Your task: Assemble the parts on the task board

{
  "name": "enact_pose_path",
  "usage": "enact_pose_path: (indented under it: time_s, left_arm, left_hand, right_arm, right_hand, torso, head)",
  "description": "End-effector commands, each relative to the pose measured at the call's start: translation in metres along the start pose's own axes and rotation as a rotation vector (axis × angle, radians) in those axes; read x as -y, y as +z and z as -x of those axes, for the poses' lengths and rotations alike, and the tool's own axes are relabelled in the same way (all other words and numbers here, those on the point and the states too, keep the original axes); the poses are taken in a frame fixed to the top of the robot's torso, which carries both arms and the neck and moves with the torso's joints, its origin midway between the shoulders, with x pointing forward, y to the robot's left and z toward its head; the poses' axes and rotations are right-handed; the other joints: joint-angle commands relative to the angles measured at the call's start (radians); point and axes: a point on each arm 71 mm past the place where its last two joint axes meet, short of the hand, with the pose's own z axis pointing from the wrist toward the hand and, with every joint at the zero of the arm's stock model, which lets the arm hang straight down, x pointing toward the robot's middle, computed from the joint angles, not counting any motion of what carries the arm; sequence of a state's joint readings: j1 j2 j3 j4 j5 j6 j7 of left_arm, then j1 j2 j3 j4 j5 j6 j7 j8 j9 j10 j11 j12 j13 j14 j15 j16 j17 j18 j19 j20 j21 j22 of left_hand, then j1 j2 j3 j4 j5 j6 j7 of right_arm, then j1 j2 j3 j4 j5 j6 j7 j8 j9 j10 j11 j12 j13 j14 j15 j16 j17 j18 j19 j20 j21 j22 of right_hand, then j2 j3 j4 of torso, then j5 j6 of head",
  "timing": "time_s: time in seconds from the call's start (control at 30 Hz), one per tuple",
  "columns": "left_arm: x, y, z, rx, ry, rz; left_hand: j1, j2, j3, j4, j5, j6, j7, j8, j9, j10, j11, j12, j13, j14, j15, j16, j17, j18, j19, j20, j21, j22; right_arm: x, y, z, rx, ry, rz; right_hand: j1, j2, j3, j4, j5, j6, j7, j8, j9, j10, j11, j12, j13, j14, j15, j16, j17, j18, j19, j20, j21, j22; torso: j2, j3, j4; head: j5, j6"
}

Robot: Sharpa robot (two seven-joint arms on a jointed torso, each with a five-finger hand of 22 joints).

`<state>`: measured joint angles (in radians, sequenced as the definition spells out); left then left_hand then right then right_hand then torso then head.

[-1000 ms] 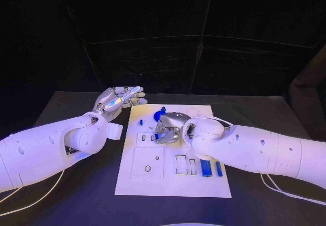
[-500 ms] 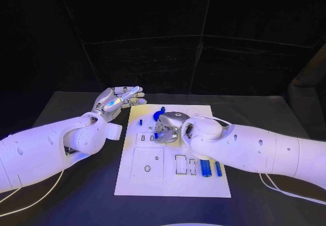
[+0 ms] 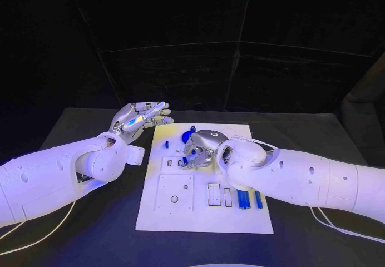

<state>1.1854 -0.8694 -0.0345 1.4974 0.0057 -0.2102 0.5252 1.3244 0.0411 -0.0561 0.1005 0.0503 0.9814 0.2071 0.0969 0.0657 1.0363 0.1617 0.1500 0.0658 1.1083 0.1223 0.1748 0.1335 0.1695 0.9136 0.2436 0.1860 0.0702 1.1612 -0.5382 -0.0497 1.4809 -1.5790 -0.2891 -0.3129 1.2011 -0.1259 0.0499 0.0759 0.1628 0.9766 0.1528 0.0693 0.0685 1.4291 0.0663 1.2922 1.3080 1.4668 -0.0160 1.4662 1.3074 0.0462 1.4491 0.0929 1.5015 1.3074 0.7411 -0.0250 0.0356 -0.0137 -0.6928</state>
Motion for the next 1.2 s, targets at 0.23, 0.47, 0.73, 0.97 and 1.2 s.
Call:
enact_pose_path:
  time_s: [0.23, 0.47, 0.73, 0.97, 1.2]
  left_arm:
    - [0.000, 0.001, 0.002, -0.024, 0.027, 0.019]
    - [-0.007, 0.001, 0.004, -0.095, 0.124, 0.104]
    - [-0.016, 0.004, 0.005, -0.179, 0.465, 0.365]
    - [-0.014, 0.008, -0.004, -0.308, 0.742, 0.549]
    - [-0.011, 0.018, -0.016, -0.398, 0.955, 0.740]
  left_hand:
    - [0.012, 0.024, -0.012, -0.015, 0.001, 0.050, -0.017, 0.003, 0.004, 0.093, -0.031, 0.014, 0.011, 0.143, -0.044, 0.057, 0.055, 0.018, 0.112, -0.043, 0.047, 0.018]
    - [0.053, 0.028, 0.040, -0.037, 0.009, 0.128, -0.084, 0.019, 0.015, 0.278, -0.120, 0.060, 0.053, 0.413, -0.154, 0.498, 0.421, 0.012, 0.397, -0.163, 0.227, 0.100]
    - [-0.015, 0.003, 0.073, -0.007, 0.009, 0.106, -0.095, 0.056, 0.039, 0.294, -0.144, 0.242, 0.216, 0.429, -0.170, 1.201, 1.179, -0.054, 0.573, -0.200, 0.753, 0.641]
    - [-0.109, -0.013, 0.025, 0.069, 0.014, 0.093, -0.134, 0.224, 0.142, 0.276, -0.171, 0.740, 0.668, 0.460, -0.188, 1.388, 1.426, -0.097, 0.577, -0.214, 1.093, 1.047]
    - [-0.155, 0.014, -0.049, 0.159, 0.003, 0.022, -0.141, 0.363, 0.255, 0.271, -0.170, 0.988, 0.937, 0.463, -0.195, 1.396, 1.437, -0.104, 0.559, -0.210, 1.171, 1.142]
  right_arm:
    - [-0.004, -0.020, 0.018, 0.131, 0.139, 0.215]
    - [0.029, -0.040, 0.050, 0.040, 0.414, 0.202]
    - [0.082, -0.055, 0.099, 0.108, 0.733, 0.075]
    - [0.118, -0.066, 0.116, 0.150, 0.930, 0.000]
    - [0.136, -0.068, 0.123, 0.208, 0.923, -0.019]
  right_hand:
    - [0.041, 0.016, -0.019, 0.007, 0.014, -0.008, -0.003, 0.003, 0.002, -0.005, -0.003, 0.001, 0.050, 0.062, 0.005, -0.001, 0.051, -0.001, 0.000, 0.006, -0.006, 0.061]
    - [0.089, 0.045, -0.026, -0.013, 0.010, -0.006, -0.002, 0.006, 0.003, -0.023, -0.003, -0.021, 0.034, 0.058, 0.005, -0.007, 0.044, 0.008, -0.027, 0.007, -0.025, 0.020]
    - [0.137, 0.096, -0.033, -0.046, 0.023, -0.006, -0.010, 0.014, 0.003, -0.246, -0.009, -0.465, -0.309, -0.072, 0.000, -0.318, -0.375, 0.090, -0.274, -0.003, -0.254, -0.392]
    - [0.185, 0.115, 0.020, -0.052, 0.024, -0.011, 0.029, 0.009, 0.001, -0.354, 0.037, -1.020, -0.775, -0.361, 0.059, -0.972, -0.870, 0.128, -0.552, 0.043, -0.755, -0.874]
    - [0.190, 0.084, 0.077, -0.060, 0.022, 0.040, 0.021, 0.010, 0.004, -0.165, 0.022, -1.185, -1.063, -0.191, 0.052, -1.189, -1.040, 0.141, -0.356, 0.046, -0.992, -1.066]
  torso:
    - [-0.002, -0.0003, -0.0016]
    - [-0.007, 0.0025, -0.0044]
    - [-0.022, 0.0023, -0.0077]
    - [-0.035, 0.0071, -0.0092]
    - [-0.047, 0.0138, -0.0136]
  head:
    - [0.003, 0.000]
    - [0.005, 0.004]
    - [0.009, -0.006]
    - [0.013, -0.018]
    - [0.020, -0.025]
